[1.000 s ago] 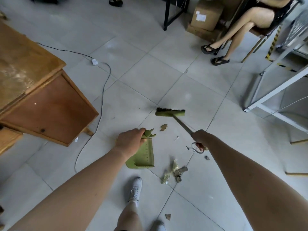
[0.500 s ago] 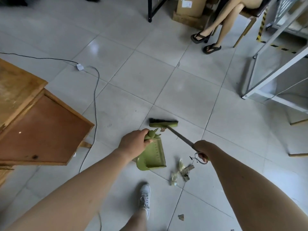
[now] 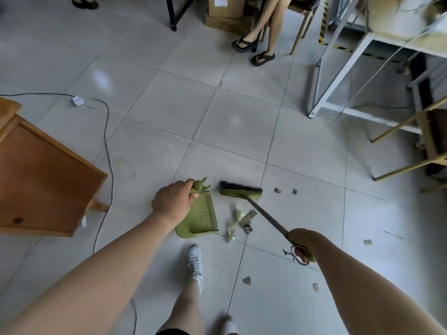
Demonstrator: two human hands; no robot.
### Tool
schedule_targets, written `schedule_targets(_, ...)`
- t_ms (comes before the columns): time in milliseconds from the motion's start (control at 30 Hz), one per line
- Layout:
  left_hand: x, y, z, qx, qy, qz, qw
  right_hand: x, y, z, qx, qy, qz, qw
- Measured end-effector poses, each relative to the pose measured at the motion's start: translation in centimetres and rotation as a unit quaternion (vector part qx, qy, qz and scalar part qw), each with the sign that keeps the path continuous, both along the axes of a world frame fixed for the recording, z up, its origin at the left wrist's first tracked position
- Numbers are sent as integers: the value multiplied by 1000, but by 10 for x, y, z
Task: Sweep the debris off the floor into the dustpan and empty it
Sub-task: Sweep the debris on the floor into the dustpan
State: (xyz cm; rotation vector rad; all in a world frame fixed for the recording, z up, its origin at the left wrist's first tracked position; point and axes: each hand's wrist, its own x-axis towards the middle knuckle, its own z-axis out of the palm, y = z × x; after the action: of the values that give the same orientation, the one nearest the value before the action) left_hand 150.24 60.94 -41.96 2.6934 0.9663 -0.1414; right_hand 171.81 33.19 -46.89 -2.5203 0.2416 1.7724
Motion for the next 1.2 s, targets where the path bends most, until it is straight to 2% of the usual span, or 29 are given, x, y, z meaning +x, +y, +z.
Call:
schedule_targets(100,-10,-43,3,27,11,-26,999,-16,-40,11,-44,1,42,998)
schedule_targets(167,-15,-71,6,43,15,-44,998,-28,-65,15,-47,9,33,998)
schedule_targets(400,-38,-138,13,88,25,-56,994,-69,-98,24,-3,-10,49,999)
schedule_targets(567,-55,-158,21,78,20,-65,995,-73,-107,36,39,-53,-27,997)
schedule_targets(800,-51,-162,37,94,38,-71,992,-44,-102,65,85,-53,-162,982)
schedule_targets(933,-47,-162,40,84,55,-65,993,-24,-102,79,83,-46,-153,984)
schedule_targets(1067,-32,-169,45,80,77,-55,992,7,-112,83,81,-32,-90,992)
schedule_targets(1200,-3,-168,52,98,101,-33,989,43,-129,77,93,-16,-124,988)
